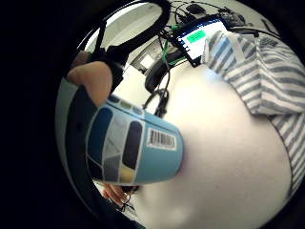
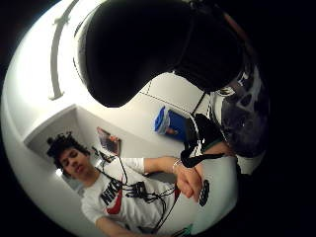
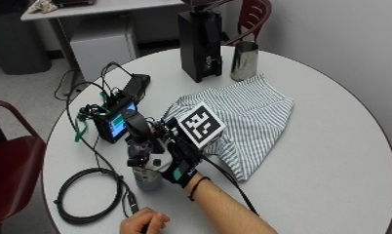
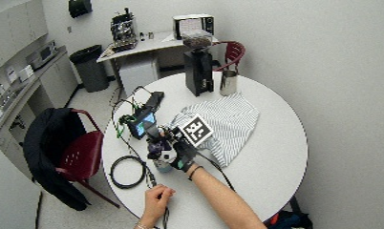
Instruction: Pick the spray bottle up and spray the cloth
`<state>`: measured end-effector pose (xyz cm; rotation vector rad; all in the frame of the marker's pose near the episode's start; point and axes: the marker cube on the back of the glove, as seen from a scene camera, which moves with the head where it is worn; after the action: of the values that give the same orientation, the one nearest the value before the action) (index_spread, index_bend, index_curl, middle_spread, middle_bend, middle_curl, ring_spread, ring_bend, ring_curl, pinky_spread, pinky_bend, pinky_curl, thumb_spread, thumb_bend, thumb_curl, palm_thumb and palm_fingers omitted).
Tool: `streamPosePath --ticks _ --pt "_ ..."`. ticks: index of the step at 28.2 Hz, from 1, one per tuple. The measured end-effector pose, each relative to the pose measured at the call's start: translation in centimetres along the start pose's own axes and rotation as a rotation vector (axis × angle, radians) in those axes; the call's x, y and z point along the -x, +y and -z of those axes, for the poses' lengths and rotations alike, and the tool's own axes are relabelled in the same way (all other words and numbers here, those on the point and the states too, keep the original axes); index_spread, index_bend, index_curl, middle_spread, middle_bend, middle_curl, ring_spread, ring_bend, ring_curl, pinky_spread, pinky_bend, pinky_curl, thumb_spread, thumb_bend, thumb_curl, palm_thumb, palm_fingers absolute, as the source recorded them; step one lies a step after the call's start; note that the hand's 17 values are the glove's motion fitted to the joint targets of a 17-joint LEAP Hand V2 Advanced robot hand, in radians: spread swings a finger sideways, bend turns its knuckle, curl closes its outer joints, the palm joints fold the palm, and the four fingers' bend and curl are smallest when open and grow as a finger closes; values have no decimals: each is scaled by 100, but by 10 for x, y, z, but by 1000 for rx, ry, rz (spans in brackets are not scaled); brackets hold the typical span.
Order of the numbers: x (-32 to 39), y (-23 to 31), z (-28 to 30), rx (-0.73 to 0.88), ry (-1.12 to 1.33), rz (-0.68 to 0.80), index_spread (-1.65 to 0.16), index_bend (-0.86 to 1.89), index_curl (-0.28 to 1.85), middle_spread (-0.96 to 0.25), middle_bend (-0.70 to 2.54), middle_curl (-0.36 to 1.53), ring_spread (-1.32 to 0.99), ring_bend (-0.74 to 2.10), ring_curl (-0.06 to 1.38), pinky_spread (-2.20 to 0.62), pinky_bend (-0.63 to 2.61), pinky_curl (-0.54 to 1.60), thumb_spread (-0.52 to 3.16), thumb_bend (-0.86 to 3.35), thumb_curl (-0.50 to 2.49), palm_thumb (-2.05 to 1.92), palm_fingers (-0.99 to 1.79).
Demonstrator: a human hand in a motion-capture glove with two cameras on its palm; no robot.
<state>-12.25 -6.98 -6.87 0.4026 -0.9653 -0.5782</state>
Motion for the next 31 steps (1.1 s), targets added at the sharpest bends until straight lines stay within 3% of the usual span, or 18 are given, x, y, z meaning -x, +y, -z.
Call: streamPosePath --ticks 12,17,24,31 --pt "-15 5 -10 16 2 -47 -28 13 23 -7 27 44 -10 43 39 13 21 36 95 -2 49 91 86" --pt "-20 16 -6 10 -11 -97 -27 13 25 -6 16 41 -10 41 39 17 25 37 94 -4 47 88 72" --pt "0 58 42 -26 7 -157 -26 14 25 -4 16 38 -8 38 37 21 28 37 93 -4 45 85 65" --pt "24 117 102 -26 271 -143 -27 19 29 -4 17 36 -7 36 36 22 27 36 93 -3 43 83 68"
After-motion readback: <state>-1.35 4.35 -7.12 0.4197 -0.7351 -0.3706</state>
